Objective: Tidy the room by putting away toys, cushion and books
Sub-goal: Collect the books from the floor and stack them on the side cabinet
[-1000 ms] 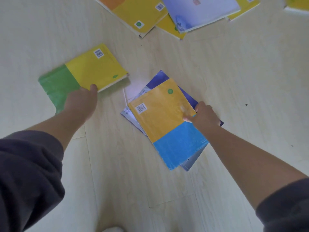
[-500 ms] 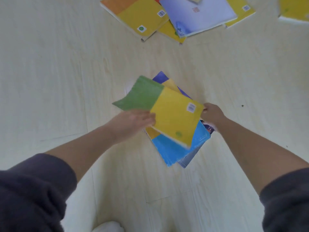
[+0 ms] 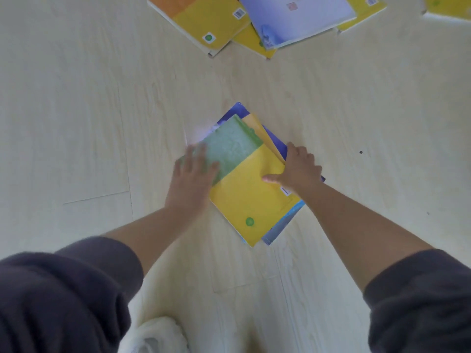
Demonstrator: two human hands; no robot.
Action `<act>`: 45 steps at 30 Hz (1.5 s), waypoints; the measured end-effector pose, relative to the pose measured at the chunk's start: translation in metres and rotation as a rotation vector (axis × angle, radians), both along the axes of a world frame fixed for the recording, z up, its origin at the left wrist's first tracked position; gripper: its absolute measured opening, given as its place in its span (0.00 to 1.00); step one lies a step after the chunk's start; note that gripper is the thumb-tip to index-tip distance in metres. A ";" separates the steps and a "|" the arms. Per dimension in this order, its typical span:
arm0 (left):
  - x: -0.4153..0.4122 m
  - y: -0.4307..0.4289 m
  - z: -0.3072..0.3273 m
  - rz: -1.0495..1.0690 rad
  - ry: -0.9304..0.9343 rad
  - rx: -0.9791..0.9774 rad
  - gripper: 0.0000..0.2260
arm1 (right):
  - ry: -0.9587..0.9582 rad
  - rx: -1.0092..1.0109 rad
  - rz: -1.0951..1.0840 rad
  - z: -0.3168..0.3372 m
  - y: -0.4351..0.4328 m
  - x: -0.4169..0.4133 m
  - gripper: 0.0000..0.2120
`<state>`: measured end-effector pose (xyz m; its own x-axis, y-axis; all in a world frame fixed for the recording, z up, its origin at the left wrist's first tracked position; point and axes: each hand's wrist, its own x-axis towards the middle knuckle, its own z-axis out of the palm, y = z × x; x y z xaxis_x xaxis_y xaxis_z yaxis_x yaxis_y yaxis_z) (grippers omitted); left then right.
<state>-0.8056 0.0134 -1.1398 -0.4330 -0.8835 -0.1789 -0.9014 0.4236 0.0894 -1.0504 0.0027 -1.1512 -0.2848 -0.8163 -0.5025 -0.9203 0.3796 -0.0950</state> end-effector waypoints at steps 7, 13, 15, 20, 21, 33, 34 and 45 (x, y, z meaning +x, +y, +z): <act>-0.059 0.016 0.008 1.182 0.513 0.804 0.24 | -0.059 0.164 -0.235 0.009 0.029 0.003 0.44; -0.065 0.001 0.019 1.149 0.556 0.916 0.16 | -0.351 0.167 -0.581 0.005 0.050 -0.018 0.41; -0.072 -0.009 0.017 1.087 0.570 0.934 0.09 | -0.422 0.159 -0.604 0.007 0.044 -0.027 0.35; -0.091 -0.071 0.003 0.888 0.520 0.800 0.13 | -0.461 0.031 -0.630 0.005 -0.004 -0.036 0.25; -0.092 -0.089 0.001 0.842 0.493 0.777 0.13 | -0.458 0.006 -0.648 0.003 -0.018 -0.036 0.25; -0.072 -0.224 0.008 0.498 0.252 0.789 0.08 | -0.244 0.060 -0.817 0.002 -0.109 -0.002 0.32; -0.073 -0.233 0.008 0.467 0.242 0.774 0.09 | -0.231 0.062 -0.830 0.003 -0.114 -0.001 0.31; -0.049 -0.307 -0.022 0.596 0.436 0.622 0.12 | -0.248 0.134 -0.925 0.007 -0.147 0.005 0.33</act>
<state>-0.8545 -0.2935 -1.1616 -0.0832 -0.7814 -0.6185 -0.7877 -0.3286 0.5211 -1.0451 -0.1443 -1.1438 -0.6590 -0.2542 -0.7079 -0.2119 0.9658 -0.1496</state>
